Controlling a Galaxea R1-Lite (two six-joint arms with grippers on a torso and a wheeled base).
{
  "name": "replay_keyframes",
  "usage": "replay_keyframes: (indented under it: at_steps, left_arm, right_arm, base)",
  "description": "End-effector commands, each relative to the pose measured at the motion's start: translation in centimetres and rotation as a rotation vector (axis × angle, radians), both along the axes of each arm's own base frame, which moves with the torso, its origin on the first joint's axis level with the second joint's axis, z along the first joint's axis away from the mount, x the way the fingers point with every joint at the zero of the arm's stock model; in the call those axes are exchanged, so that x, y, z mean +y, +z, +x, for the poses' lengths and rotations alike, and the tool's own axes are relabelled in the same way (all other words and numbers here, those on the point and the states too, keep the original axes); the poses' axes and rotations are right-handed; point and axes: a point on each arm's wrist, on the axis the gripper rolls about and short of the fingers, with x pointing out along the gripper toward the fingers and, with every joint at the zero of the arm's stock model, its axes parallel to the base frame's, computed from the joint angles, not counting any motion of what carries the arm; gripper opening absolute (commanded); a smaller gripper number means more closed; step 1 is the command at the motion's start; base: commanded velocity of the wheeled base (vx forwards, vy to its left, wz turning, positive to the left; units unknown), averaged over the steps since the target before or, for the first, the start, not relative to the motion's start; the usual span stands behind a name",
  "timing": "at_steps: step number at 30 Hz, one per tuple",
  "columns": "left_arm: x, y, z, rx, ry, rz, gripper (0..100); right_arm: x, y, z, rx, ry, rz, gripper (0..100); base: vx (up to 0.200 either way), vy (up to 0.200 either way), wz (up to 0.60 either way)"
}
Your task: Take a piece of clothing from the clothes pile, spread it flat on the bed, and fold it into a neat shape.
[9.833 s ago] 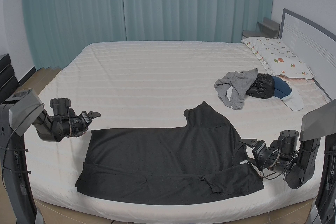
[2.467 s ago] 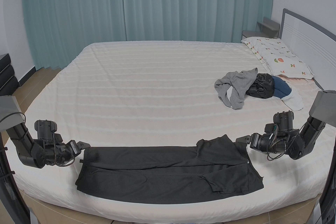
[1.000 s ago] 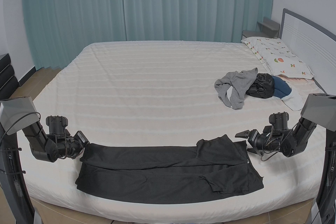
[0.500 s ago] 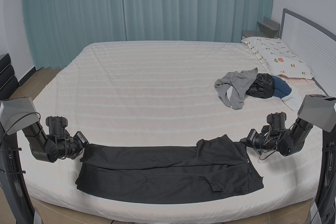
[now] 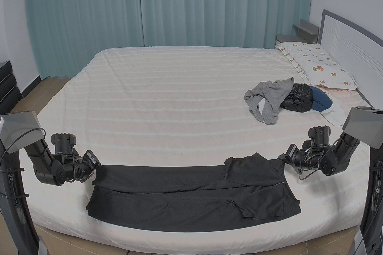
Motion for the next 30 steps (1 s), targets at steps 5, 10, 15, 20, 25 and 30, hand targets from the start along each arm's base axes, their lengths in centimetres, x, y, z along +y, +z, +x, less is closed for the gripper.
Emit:
replay_keyframes:
  at_steps: [5,10,15,20,25,30]
  left_arm:
    - [0.1,0.0,0.0,-0.006,0.005,-0.002,0]
    - [0.1,0.1,0.0,-0.009,0.014,-0.013,100]
    - [0.1,0.1,0.0,-0.01,0.018,-0.015,100]
    - [0.4,0.2,-0.6,-0.024,0.019,-0.006,100]
    - [0.5,0.0,-1.4,-0.065,0.024,-0.007,100]
    - [0.5,0.1,-1.5,-0.068,0.024,-0.006,100]
  right_arm:
    - [-0.1,-0.1,0.0,0.0,-0.002,0.0,0]
    - [0.1,-0.2,0.0,0.006,0.005,-0.001,100]
    - [0.2,0.5,-0.3,-0.007,0.005,0.004,100]
    - [0.2,1.8,-0.9,-0.023,0.009,0.013,100]
    - [0.5,1.8,-1.5,-0.009,0.013,0.016,100]
    - [0.6,2.6,-2.2,-0.014,0.019,0.017,100]
  base:
    - [0.0,0.0,0.0]
    - [0.0,0.0,0.0]
    - [0.0,0.0,0.0]
    - [0.0,0.0,0.0]
    - [0.0,0.0,0.0]
    - [-0.12,0.0,0.0]
